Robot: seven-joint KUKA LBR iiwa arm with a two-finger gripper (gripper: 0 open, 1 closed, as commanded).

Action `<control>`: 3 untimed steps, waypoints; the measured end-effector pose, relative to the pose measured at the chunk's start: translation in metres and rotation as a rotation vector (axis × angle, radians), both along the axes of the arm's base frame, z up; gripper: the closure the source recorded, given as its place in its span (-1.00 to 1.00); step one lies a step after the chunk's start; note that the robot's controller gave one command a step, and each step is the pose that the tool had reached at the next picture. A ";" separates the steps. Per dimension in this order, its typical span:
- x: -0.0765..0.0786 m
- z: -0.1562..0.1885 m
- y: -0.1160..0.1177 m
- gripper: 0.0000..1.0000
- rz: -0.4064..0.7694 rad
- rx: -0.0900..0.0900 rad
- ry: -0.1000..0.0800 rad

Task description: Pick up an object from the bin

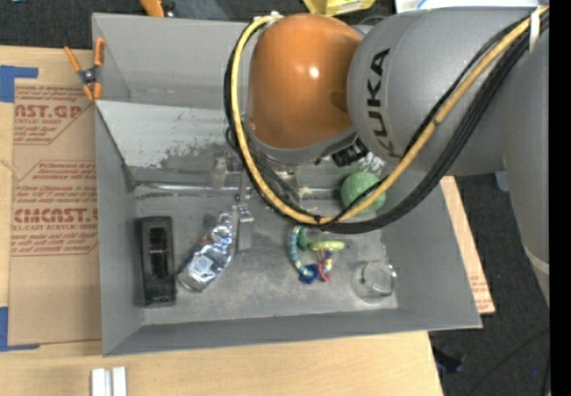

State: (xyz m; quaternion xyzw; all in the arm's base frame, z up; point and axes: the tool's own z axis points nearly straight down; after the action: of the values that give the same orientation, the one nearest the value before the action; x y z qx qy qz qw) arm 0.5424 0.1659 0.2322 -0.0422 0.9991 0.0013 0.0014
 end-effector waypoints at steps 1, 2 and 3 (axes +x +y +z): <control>-0.039 0.013 0.000 -1.00 -0.105 0.002 -0.010; -0.024 0.001 0.001 -1.00 -0.030 0.007 -0.025; -0.017 0.014 0.018 -1.00 0.142 0.000 -0.013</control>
Offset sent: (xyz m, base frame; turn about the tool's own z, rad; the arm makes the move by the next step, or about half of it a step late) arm 0.0049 -0.0036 -0.0676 -0.1608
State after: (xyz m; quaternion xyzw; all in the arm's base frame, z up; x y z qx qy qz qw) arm 0.5250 0.1835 0.2459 -0.1129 0.9936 0.0013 0.0077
